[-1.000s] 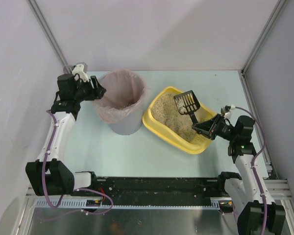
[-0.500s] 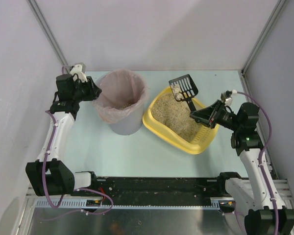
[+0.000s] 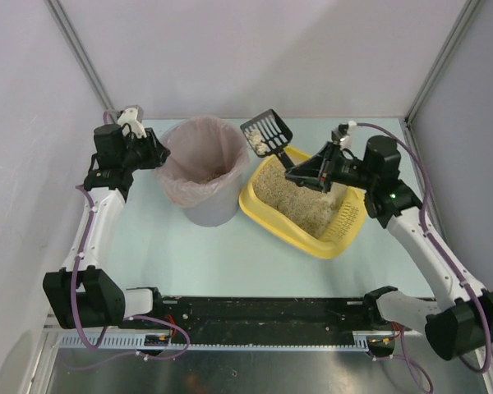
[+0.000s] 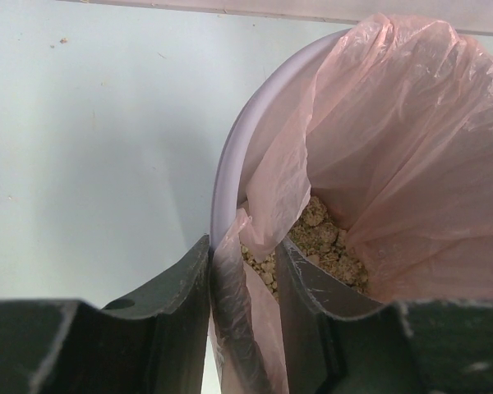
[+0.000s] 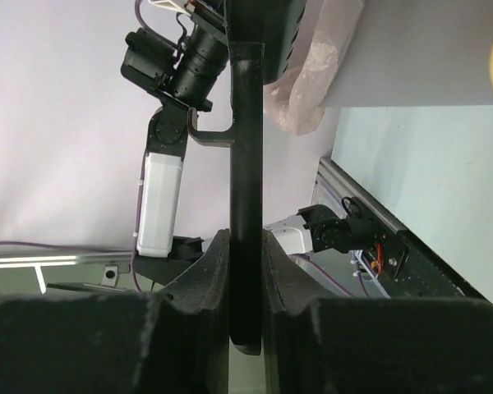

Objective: Clean the litter box

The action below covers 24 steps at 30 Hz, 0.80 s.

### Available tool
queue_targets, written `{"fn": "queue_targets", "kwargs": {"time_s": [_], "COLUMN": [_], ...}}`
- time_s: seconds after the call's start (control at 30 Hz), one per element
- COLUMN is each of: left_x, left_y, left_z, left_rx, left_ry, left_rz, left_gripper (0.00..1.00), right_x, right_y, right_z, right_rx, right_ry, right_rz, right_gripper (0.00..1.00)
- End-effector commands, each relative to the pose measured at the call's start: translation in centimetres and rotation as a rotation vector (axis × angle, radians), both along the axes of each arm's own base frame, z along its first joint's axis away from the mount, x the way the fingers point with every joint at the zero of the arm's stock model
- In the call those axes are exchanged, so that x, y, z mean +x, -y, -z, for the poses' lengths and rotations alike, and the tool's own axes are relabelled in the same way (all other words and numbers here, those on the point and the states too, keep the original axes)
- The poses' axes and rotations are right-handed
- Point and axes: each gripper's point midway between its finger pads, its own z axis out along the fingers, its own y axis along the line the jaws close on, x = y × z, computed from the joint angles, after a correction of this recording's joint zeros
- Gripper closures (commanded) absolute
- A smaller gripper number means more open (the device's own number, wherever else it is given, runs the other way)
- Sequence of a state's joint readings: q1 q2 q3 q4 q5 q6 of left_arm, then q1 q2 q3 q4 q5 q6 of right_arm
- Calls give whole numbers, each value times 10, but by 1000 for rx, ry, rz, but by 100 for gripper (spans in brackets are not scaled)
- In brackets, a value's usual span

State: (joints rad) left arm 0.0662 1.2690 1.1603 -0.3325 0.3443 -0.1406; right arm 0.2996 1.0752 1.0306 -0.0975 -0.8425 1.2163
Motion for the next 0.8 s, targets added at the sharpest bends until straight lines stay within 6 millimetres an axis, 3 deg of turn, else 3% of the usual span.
{"fn": "queue_targets", "kwargs": {"time_s": [0.0,0.17,0.27,0.3,0.37,0.4,0.5,0.57,0.6,0.63,0.77], "left_x": [-4,-4,-4,-4,-4,-3,-3,-3,-3,-3,-3], "left_y": [18,20,21,21,21,20,22,24,25,25,25], "left_z": [-40,-40,-40,-41,-39,-39,-36,-37,-38,-37,-37], "left_rx": [-34,-41,-46,-46,-45,-45,-52,-57,-58,-56,-53], "left_ry": [98,95,94,97,93,92,83,84,85,84,85], "left_rz": [85,92,98,98,99,97,105,112,115,114,112], "left_gripper": [61,61,61,61,61,61,61,61,61,62,62], "right_x": [7,27,46,51,66,70,76,74,81,82,80], "right_y": [-27,-59,-70,-71,-70,-71,-76,-75,-71,-72,-80], "right_z": [-31,-38,-21,-26,-5,-11,18,17,36,25,32], "right_rx": [24,18,-64,-87,-187,-229,-412,-536,-641,-655,-719], "right_ry": [123,213,264,292,283,362,396,409,406,443,486], "right_rz": [-37,-75,-62,-54,-20,-19,-51,-46,-49,-41,-78], "right_gripper": [100,100,100,100,100,100,100,100,100,100,100]}}
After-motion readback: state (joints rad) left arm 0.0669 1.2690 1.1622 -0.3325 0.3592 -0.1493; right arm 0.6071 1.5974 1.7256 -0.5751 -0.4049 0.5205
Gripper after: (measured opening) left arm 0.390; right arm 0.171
